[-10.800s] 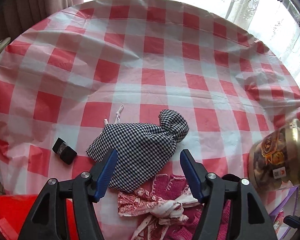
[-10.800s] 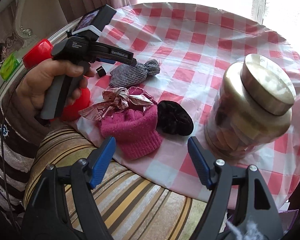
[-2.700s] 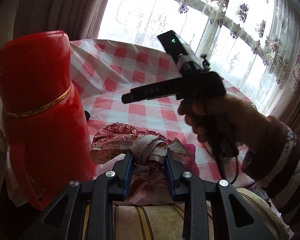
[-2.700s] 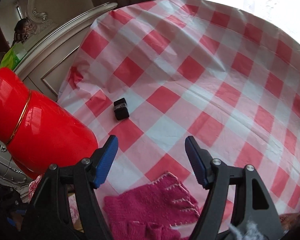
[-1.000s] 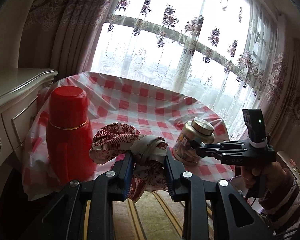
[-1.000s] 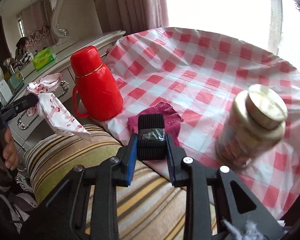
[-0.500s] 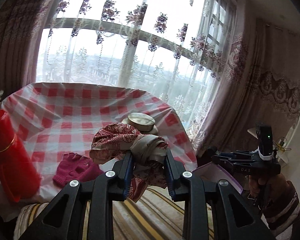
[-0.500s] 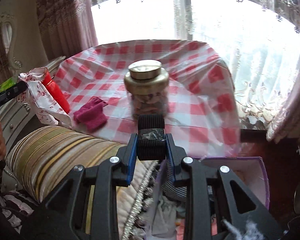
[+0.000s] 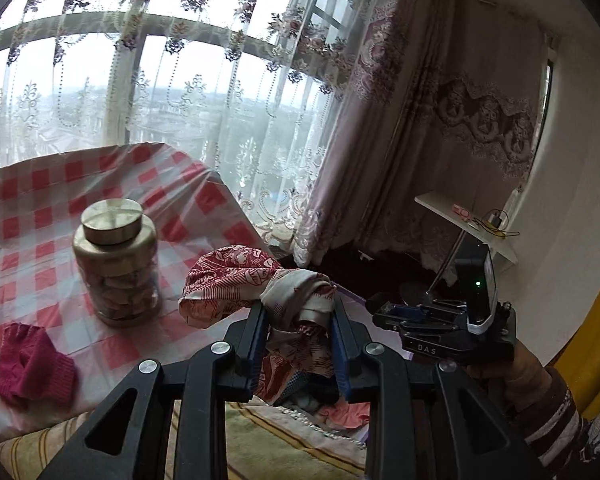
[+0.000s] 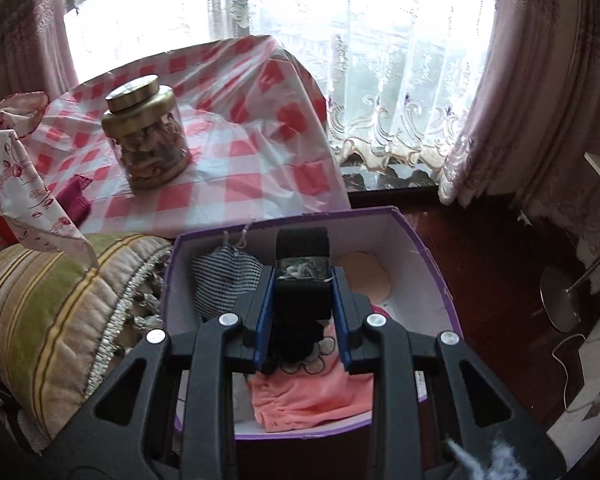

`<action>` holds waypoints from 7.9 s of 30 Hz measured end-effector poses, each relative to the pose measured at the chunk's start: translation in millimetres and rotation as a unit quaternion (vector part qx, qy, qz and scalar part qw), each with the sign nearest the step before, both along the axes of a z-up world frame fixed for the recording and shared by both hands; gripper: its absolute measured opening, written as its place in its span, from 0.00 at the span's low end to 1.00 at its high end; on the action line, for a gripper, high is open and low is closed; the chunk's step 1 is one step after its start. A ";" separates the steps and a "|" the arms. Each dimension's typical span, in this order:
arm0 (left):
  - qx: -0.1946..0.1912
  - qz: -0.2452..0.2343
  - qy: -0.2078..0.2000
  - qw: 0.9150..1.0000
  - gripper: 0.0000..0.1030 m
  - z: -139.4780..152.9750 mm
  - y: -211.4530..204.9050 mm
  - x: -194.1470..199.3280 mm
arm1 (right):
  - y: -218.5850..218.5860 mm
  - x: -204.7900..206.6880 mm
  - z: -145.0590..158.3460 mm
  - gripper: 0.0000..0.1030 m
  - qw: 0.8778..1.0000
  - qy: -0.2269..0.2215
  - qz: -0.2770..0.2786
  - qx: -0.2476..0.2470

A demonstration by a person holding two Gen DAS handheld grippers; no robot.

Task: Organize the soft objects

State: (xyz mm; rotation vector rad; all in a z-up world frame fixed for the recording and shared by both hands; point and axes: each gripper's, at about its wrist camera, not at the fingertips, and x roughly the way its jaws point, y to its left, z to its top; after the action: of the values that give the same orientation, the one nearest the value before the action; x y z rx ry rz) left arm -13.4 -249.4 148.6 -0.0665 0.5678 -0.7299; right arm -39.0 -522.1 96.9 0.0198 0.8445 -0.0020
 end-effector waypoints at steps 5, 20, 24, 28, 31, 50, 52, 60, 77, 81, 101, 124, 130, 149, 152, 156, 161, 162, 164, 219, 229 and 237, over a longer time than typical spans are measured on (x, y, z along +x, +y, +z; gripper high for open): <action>0.012 -0.046 0.027 0.998 0.33 -15.0 -42.1 6.0 | -11.8 -4.5 -10.6 0.33 1.000 0.016 -0.020 0.002; 0.044 -0.038 0.093 0.994 0.75 -44.3 -60.5 21.1 | -11.5 -4.8 -6.9 0.81 0.998 0.010 -0.057 -0.023; 0.064 0.022 0.043 0.997 0.79 -32.9 -42.3 15.3 | 3.7 -7.0 4.3 0.87 0.998 -0.017 -0.053 -0.038; 0.081 0.066 -0.010 0.994 0.79 -31.1 -12.7 10.8 | 23.3 -6.6 17.5 0.91 0.996 -0.048 -0.048 -0.050; 0.085 0.087 -0.014 0.993 0.79 -38.1 19.3 7.2 | 42.4 -4.0 25.0 0.92 0.995 -0.071 -0.031 -0.058; 0.096 0.265 0.097 0.955 0.79 -86.4 208.1 32.0 | 215.9 64.8 18.6 0.93 0.976 -0.005 0.215 -0.022; 0.095 0.274 0.104 0.951 0.79 -88.1 217.5 39.0 | 239.9 74.9 14.1 0.93 0.966 0.005 0.258 -0.018; 0.117 0.292 0.159 0.936 0.79 -112.2 250.0 70.6 | 336.5 123.7 -15.1 0.93 0.915 0.057 0.394 -0.061; 0.223 0.223 0.228 0.921 0.79 -164.2 269.6 137.5 | 432.3 206.2 -105.7 0.71 0.858 0.142 0.485 -0.093; 0.244 0.207 0.227 0.920 0.79 -170.1 261.5 146.7 | 418.0 216.7 -104.6 0.41 0.869 0.153 0.467 -0.062; 0.242 0.176 0.283 0.911 0.37 -203.3 254.1 203.1 | 316.6 188.2 -61.7 0.30 0.924 0.142 0.356 -0.003; 0.158 0.137 0.188 0.960 0.25 -107.8 154.4 117.0 | 219.6 99.6 3.9 0.30 0.969 0.048 0.243 0.014; 0.156 0.107 0.153 0.970 0.25 -82.0 114.9 103.2 | 180.0 77.2 13.6 0.30 0.979 0.028 0.202 0.022; 0.126 -0.034 0.102 0.986 0.26 -42.3 -49.4 87.1 | 15.0 34.8 25.6 0.30 1.000 -0.006 0.004 0.022; 0.122 -0.049 0.107 0.985 0.26 -44.1 -70.0 86.9 | 0.2 30.0 22.1 0.30 1.000 -0.003 -0.017 0.019; 0.122 -0.072 0.111 0.984 0.32 -48.1 -94.9 82.7 | -13.8 23.7 15.5 0.31 0.999 0.004 -0.036 0.017; 0.133 -0.109 0.162 0.972 0.71 -78.0 -121.2 79.0 | -23.7 15.5 -1.4 0.57 0.998 0.028 -0.060 0.010; 0.147 -0.114 0.175 0.967 0.71 -87.6 -124.1 75.8 | -24.4 12.9 -4.3 0.60 0.997 0.031 -0.063 0.010; 0.165 -0.116 0.195 0.960 0.71 -104.0 -123.3 70.3 | -25.1 7.3 -10.4 0.67 0.997 0.039 -0.072 0.009; 0.083 -0.027 0.265 0.960 1.00 -131.7 -72.1 38.7 | -0.7 -34.6 -7.9 0.69 0.993 0.051 -0.104 -0.008; 0.082 -0.026 0.266 0.960 1.00 -131.7 -72.1 39.2 | -0.6 -34.6 -8.8 0.69 0.993 0.053 -0.102 -0.007; 0.080 -0.026 0.268 0.960 1.00 -131.6 -72.2 40.0 | -0.6 -33.8 -9.7 0.69 0.993 0.056 -0.101 -0.007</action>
State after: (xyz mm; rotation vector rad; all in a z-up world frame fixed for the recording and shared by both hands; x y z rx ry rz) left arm 26.6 -321.6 17.0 -0.0994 1.1488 -0.7143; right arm -72.8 -522.7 87.2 0.0928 0.9514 -0.2009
